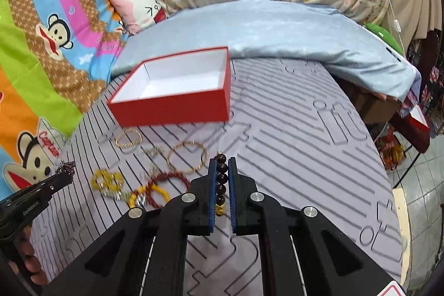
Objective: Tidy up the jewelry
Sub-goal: 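Carry both dark bracelets into the red box and open both tools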
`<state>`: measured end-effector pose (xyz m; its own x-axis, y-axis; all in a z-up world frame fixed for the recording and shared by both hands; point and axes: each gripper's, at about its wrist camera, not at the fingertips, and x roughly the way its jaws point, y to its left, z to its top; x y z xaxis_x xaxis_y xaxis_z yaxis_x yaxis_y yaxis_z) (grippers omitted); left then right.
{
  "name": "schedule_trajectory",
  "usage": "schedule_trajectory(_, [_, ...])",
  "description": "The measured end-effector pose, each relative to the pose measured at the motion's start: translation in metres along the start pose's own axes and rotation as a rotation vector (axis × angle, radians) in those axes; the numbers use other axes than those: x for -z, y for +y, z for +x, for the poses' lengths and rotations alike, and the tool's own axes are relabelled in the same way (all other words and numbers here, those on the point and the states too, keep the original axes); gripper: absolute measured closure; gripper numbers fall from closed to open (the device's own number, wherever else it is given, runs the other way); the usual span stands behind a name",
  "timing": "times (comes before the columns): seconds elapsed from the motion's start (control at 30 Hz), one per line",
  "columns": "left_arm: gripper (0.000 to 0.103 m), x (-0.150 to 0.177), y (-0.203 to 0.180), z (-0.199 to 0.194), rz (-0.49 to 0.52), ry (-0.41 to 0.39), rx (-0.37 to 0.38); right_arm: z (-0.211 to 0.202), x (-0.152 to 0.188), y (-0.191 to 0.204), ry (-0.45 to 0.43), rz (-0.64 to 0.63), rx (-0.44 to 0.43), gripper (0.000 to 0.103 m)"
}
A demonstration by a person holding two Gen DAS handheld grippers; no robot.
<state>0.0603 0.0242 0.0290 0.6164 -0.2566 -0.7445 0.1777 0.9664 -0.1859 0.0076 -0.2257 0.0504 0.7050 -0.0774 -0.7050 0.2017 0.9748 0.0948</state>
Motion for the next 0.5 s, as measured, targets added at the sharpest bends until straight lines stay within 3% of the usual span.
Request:
schedule_trajectory(0.33, [0.093,-0.089,-0.030,0.018,0.050,-0.095,0.045,0.030,-0.080,0.009,-0.056,-0.010,-0.068,0.095])
schedule_trajectory(0.5, [0.093,-0.136,-0.042,0.057,0.048,-0.053,0.079,0.064,-0.119,0.024,-0.057,-0.032,-0.068,0.095])
